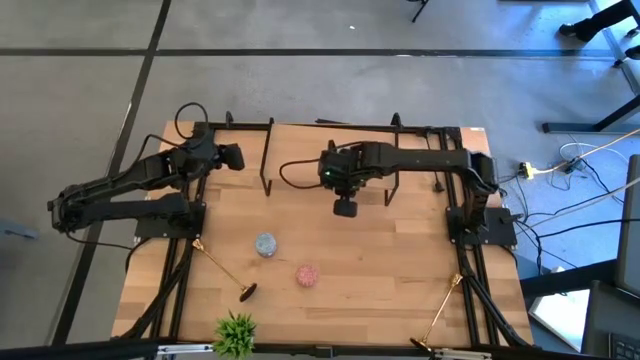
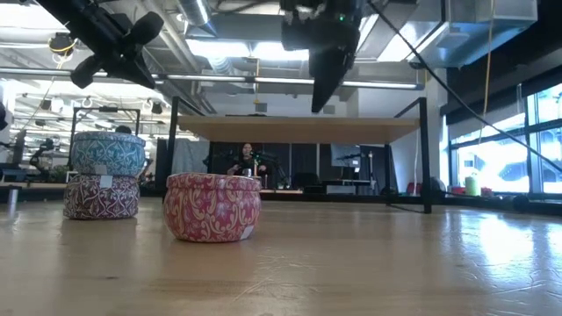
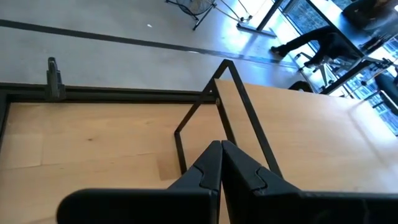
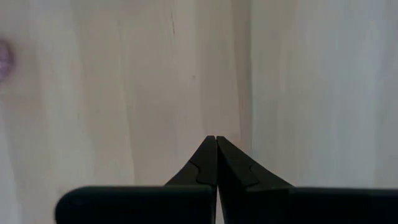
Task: Pick & Place candle stick holders
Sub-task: Adjust the shelf on the table
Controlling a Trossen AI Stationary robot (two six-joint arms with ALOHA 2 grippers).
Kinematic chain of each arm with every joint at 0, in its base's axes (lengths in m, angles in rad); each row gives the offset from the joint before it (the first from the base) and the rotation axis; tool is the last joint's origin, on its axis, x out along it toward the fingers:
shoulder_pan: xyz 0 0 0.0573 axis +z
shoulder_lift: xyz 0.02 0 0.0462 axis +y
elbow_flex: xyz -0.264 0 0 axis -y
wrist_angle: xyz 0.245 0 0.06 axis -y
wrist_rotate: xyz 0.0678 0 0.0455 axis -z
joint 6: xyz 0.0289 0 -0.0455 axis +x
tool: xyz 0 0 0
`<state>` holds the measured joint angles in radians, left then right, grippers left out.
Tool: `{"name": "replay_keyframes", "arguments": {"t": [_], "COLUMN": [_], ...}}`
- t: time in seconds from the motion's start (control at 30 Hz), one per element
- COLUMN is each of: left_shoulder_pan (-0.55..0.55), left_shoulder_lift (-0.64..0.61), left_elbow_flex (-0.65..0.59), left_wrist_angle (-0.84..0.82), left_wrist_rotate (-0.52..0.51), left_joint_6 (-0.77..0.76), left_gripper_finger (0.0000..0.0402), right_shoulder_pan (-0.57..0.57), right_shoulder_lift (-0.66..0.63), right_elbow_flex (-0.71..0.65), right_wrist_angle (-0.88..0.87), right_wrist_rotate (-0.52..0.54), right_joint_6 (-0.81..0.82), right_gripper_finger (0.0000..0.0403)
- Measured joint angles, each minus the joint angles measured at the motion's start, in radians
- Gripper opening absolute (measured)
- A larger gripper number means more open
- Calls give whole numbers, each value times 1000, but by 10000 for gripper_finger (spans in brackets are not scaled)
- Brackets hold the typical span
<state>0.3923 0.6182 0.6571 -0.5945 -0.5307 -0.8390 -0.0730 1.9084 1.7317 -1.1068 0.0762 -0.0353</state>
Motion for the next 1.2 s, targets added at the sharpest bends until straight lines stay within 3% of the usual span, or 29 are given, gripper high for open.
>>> {"name": "replay_keyframes", "arguments": {"t": [0.73, 1.2], "left_shoulder_pan": [0, 0], "left_shoulder_lift": [-1, -1], "left_elbow_flex": [0, 0], "left_wrist_angle": [1, 1], "left_wrist_rotate": [26, 35], "left_joint_6": [-3, -3], "left_gripper_finger": [1, 1], "right_shoulder_pan": [-79, -111], "right_shoulder_lift": [23, 22], "right_elbow_flex": [-1, -1], "right_wrist_angle": [21, 65], "right_wrist_rotate": [162, 186], "right_joint_6": [20, 55], "right_gripper_finger": [0, 0]}}
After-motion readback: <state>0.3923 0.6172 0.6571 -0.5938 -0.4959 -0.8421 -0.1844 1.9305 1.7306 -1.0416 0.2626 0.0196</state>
